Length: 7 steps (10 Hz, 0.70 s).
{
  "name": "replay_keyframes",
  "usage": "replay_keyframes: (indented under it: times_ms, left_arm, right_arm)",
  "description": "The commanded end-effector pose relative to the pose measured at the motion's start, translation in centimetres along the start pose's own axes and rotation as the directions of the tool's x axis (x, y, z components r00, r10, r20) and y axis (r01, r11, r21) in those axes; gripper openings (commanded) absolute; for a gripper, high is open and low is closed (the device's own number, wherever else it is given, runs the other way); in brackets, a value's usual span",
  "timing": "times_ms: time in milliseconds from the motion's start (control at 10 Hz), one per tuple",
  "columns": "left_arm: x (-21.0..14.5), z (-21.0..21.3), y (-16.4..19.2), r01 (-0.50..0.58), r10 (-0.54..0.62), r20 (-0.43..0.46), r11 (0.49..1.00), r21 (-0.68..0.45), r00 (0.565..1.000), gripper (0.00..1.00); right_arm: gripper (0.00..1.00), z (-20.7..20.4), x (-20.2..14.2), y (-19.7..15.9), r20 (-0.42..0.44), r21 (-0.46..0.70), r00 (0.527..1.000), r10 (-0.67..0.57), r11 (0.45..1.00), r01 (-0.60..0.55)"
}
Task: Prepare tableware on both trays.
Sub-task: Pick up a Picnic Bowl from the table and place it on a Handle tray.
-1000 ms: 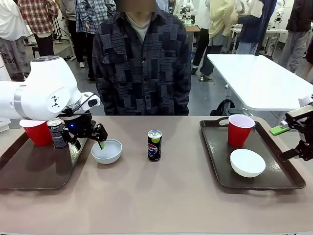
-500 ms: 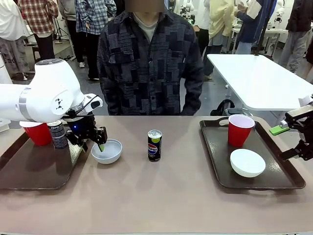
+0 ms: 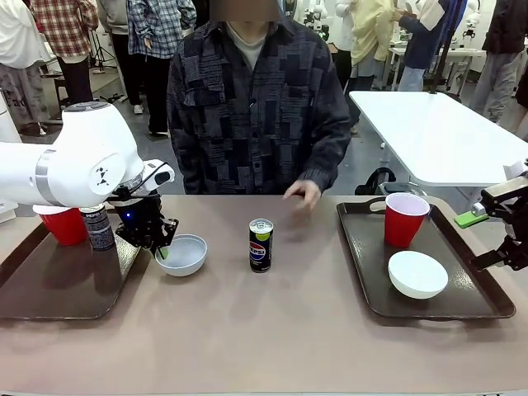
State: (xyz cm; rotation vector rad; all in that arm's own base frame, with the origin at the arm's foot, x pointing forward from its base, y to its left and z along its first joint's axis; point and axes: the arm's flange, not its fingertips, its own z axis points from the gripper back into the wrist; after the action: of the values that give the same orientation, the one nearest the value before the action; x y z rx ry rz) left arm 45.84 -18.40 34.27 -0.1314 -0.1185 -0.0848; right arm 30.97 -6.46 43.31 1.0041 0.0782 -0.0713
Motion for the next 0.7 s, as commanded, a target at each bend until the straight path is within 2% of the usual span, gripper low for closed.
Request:
replay_keyframes:
  times_ms: [0, 400, 600]
  left_arm:
    - [0.3, 0.1, -0.1, -0.001, 0.001, 0.015, 1.000, 0.017, 1.000, 0.00]
    - [-0.6, 2.3, -0.1, 0.040, -0.040, 0.013, 0.999, 0.019, 0.999, 0.00]
    - [-3.6, 9.5, 0.2, 0.133, -0.133, 0.004, 0.991, 0.009, 0.991, 0.00]
  right_arm:
    - [1.00, 0.0, 0.0, 0.0, -0.003, 0.002, 1.000, -0.001, 1.000, 0.001]
    - [1.00, 0.0, 0.0, 0.0, -0.003, 0.002, 1.000, -0.001, 1.000, 0.001]
    - [1.00, 0.0, 0.0, 0.0, -0.003, 0.002, 1.000, -0.001, 1.000, 0.001]
